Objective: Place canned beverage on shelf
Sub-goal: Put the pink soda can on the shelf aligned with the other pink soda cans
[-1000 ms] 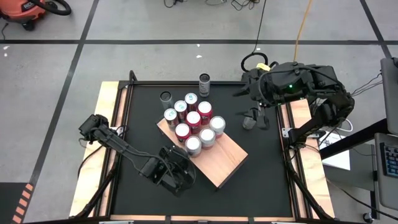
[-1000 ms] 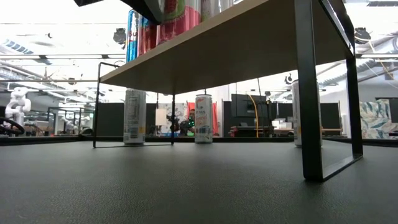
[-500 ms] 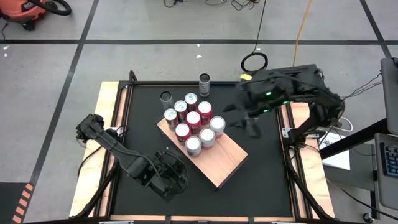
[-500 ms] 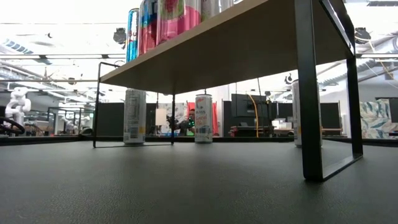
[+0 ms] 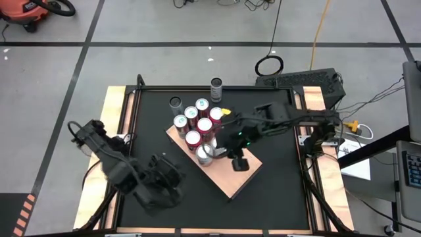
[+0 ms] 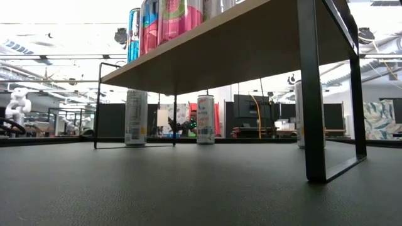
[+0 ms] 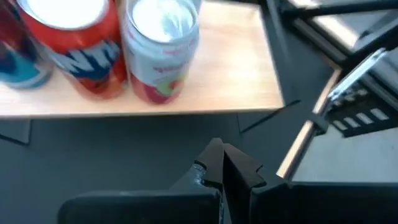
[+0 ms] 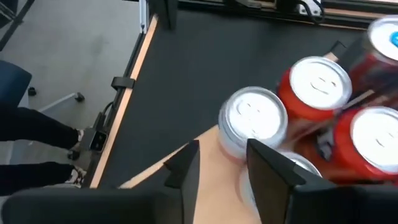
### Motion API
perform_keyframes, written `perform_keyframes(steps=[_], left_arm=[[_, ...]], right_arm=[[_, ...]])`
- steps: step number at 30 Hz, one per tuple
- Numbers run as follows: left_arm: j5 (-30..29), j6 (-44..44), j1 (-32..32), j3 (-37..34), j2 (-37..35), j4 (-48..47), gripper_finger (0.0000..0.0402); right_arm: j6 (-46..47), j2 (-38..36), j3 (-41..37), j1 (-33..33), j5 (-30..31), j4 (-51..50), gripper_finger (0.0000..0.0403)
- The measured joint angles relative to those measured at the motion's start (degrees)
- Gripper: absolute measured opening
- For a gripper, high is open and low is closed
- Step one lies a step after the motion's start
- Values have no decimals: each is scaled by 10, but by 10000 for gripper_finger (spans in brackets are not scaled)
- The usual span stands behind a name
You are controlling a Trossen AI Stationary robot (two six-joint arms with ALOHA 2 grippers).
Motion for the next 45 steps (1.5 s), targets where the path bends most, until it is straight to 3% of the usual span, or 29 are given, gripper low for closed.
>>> perform_keyframes(steps=[8, 13, 34, 45], left_arm=[[-77, 20, -39, 1, -68, -59, 8], [-87, 34, -42, 1, -87, -88, 8], [-96, 48, -48, 1, -85, -90, 8], [-133, 44, -48, 0, -22, -78, 8]], right_arm=[[8, 48, 0, 13, 21, 27, 90], [14, 69, 0, 13, 53, 27, 83], [9, 77, 0, 11, 62, -5, 53], [57, 77, 0, 11, 61, -6, 53]])
